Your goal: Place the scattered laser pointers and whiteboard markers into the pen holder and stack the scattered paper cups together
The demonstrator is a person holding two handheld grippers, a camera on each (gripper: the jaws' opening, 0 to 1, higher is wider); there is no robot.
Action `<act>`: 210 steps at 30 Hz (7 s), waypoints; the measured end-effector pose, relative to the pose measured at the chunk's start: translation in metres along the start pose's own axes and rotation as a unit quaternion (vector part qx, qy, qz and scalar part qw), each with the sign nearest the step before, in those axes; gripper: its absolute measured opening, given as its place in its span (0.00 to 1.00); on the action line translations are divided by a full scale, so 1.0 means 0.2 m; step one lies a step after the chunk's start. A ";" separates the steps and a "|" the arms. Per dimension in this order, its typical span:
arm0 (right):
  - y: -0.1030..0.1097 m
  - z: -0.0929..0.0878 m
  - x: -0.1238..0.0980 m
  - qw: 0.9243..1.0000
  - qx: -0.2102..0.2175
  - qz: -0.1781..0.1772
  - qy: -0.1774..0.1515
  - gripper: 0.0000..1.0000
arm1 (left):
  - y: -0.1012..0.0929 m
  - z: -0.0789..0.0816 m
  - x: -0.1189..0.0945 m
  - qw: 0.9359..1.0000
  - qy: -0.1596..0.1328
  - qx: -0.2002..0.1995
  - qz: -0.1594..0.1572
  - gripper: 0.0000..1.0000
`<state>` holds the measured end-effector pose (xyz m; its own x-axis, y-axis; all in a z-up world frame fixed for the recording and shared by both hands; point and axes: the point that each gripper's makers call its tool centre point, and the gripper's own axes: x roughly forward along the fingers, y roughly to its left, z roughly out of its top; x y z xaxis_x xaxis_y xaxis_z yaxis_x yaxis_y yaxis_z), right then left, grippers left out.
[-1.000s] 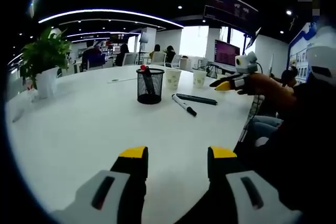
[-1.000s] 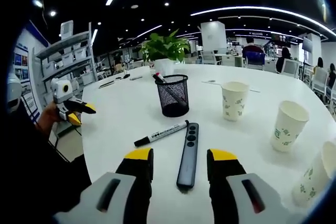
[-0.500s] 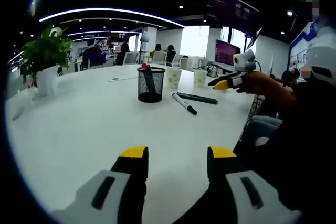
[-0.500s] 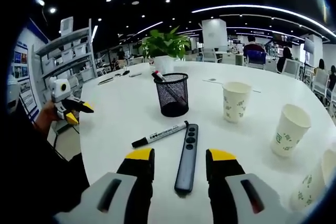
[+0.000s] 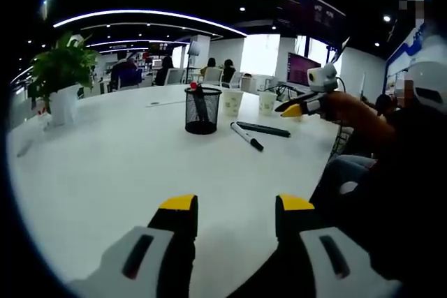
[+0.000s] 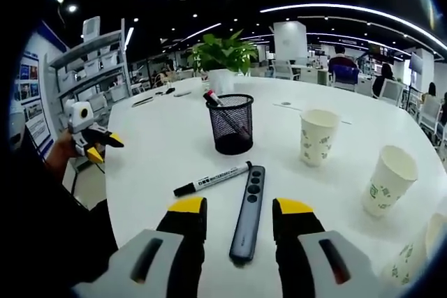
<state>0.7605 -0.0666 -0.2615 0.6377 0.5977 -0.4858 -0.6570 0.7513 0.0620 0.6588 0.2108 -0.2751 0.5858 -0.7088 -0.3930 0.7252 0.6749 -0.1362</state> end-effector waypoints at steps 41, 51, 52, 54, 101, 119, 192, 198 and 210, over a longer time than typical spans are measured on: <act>-0.04 0.04 0.11 0.997 -0.031 0.017 0.064 0.37 | -0.01 0.00 -0.04 1.000 0.003 0.005 0.003 0.45; -0.04 0.00 0.15 0.996 -0.028 0.021 0.087 0.34 | -0.01 -0.01 -0.04 1.000 0.004 0.002 0.003 0.45; -0.05 0.00 0.15 0.995 -0.030 0.019 0.090 0.34 | -0.01 -0.01 -0.04 1.000 0.004 0.001 0.003 0.45; -0.06 0.00 0.16 0.995 -0.035 0.017 0.095 0.34 | -0.01 -0.02 -0.04 1.000 0.005 0.000 0.004 0.45; -0.06 -0.12 0.33 0.986 -0.052 0.027 0.155 0.31 | 0.00 -0.05 -0.06 1.000 0.003 -0.010 0.008 0.44; -0.04 -0.14 0.35 0.986 -0.048 0.026 0.159 0.30 | 0.00 -0.04 -0.07 1.000 0.003 -0.010 0.009 0.44; -0.06 0.18 0.24 0.999 0.014 0.006 -0.030 0.20 | 0.00 -0.07 -0.06 1.000 0.014 -0.014 0.012 0.44; -0.06 0.22 0.23 0.999 0.008 0.009 -0.043 0.20 | -0.01 -0.06 -0.06 1.000 0.013 -0.014 0.013 0.44; -0.04 0.29 0.22 0.998 0.006 0.018 -0.063 0.20 | -0.02 -0.06 -0.06 1.000 0.009 -0.017 0.010 0.44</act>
<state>0.8159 -0.0304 -0.2331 0.6601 0.6537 -0.3700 -0.6756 0.7320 0.0879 0.6445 0.2199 -0.2805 0.5928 -0.6919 -0.4120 0.7013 0.6951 -0.1583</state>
